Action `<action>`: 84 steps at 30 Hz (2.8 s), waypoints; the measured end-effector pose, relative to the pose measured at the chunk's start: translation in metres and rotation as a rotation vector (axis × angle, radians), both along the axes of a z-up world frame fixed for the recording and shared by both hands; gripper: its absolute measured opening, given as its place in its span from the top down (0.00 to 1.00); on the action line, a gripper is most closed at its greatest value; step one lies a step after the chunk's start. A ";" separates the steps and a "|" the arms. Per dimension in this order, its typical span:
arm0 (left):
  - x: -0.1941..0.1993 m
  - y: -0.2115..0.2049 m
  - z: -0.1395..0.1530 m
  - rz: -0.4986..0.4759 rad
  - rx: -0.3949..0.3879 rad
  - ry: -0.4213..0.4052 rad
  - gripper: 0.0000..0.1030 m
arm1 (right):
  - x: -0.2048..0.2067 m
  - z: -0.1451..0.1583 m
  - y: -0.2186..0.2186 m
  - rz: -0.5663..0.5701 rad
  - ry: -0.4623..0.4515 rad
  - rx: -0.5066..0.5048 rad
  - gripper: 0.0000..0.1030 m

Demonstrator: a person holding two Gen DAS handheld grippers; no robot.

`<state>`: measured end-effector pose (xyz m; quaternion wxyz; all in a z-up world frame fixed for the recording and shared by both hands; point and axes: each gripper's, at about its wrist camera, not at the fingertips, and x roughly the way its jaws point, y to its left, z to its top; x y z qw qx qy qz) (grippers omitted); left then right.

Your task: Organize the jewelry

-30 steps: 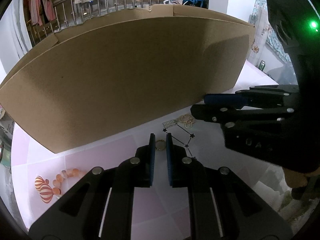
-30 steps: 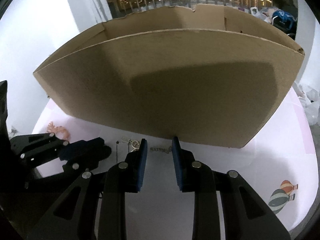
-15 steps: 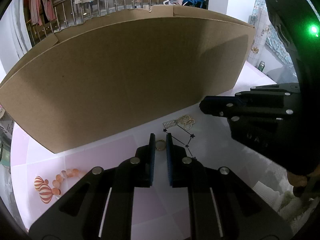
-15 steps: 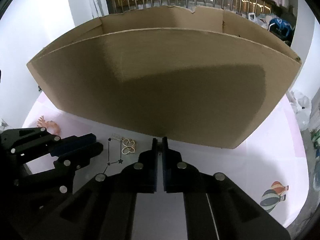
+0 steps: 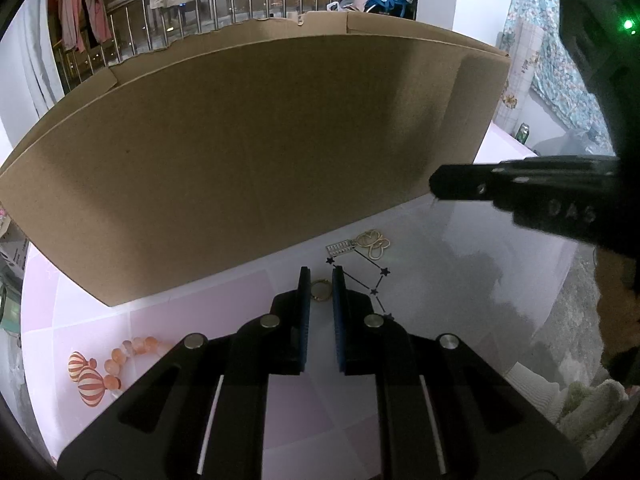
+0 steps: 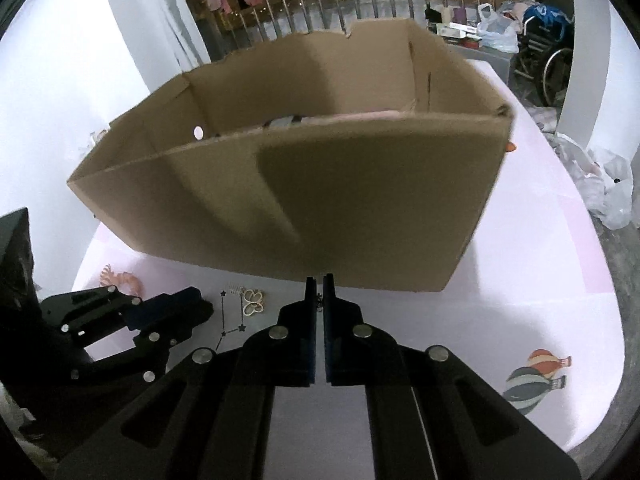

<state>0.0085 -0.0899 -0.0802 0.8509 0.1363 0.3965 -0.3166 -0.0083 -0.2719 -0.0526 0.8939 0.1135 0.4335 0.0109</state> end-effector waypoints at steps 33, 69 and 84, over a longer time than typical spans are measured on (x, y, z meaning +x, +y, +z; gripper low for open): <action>-0.004 -0.005 0.009 0.061 -0.001 -0.016 0.86 | -0.007 0.011 0.009 0.021 -0.059 0.048 0.97; 0.006 -0.009 0.004 0.057 -0.011 0.003 1.00 | -0.004 0.010 0.005 0.027 -0.065 0.064 0.97; -0.002 0.007 0.027 0.081 -0.084 -0.011 1.00 | -0.009 0.019 0.003 0.031 -0.102 0.069 0.97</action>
